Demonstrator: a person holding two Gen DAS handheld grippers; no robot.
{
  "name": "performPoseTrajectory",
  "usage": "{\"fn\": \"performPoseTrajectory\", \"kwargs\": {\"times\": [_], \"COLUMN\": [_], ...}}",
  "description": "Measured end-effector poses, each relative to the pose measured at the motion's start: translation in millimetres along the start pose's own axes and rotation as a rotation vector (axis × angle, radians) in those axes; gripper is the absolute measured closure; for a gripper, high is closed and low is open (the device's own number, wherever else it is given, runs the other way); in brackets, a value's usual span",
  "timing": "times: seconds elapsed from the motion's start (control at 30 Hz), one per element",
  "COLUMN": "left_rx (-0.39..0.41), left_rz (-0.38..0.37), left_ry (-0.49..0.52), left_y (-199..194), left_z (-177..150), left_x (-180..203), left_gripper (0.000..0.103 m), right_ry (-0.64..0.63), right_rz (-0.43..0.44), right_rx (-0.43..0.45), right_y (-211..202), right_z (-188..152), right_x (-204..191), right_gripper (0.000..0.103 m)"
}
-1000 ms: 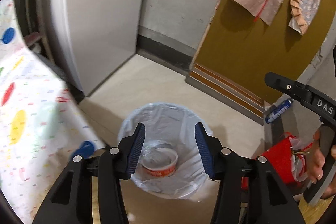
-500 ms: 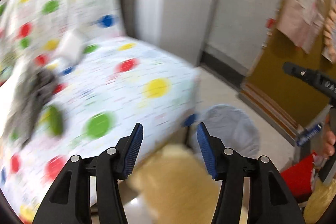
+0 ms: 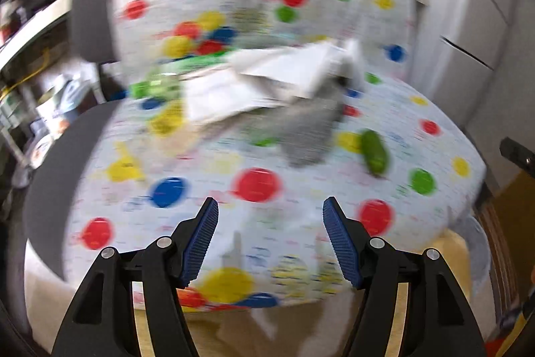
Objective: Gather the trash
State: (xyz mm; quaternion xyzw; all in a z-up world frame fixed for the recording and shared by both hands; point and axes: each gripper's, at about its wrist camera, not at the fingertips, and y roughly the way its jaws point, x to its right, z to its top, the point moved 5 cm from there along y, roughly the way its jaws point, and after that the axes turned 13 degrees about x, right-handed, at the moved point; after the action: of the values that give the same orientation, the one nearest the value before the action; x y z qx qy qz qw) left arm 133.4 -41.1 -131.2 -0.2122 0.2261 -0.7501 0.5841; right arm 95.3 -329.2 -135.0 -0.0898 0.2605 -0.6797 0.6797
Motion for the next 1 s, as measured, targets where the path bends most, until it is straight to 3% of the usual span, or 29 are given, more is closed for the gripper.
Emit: {"fn": "performPoseTrajectory", "kwargs": {"times": [0.2, 0.5, 0.53, 0.57, 0.63, 0.8, 0.9, 1.0], "left_rx": [0.012, 0.011, 0.011, 0.011, 0.008, -0.016, -0.027, -0.033], "left_rz": [0.093, 0.136, 0.141, 0.146, 0.147, 0.152, 0.147, 0.149], "left_ry": [-0.076, -0.131, -0.135, -0.141, -0.154, -0.167, -0.176, -0.189], "left_y": [4, 28, 30, 33, 38, 51, 55, 57], "left_z": [15, 38, 39, 41, 42, 36, 30, 26], "left_x": [-55, -96, -99, -103, -109, -119, -122, -126], "left_gripper": [0.037, 0.037, 0.037, 0.037, 0.037, 0.037, 0.037, 0.037], "right_ry": [-0.095, -0.214, -0.227, -0.242, -0.281, -0.381, -0.423, -0.452], "right_rz": [0.072, 0.185, 0.190, 0.192, 0.183, 0.109, 0.069, 0.091], "right_rx": [-0.017, -0.063, -0.072, -0.080, -0.090, -0.121, -0.164, -0.169], "right_y": [46, 130, 141, 151, 171, 211, 224, 220], "right_z": [21, 45, 47, 48, 50, 46, 35, 26], "right_x": [-54, -130, -138, -144, -156, -167, -165, -168], "right_gripper": [0.042, 0.042, 0.041, 0.032, 0.024, 0.024, 0.034, 0.049]}}
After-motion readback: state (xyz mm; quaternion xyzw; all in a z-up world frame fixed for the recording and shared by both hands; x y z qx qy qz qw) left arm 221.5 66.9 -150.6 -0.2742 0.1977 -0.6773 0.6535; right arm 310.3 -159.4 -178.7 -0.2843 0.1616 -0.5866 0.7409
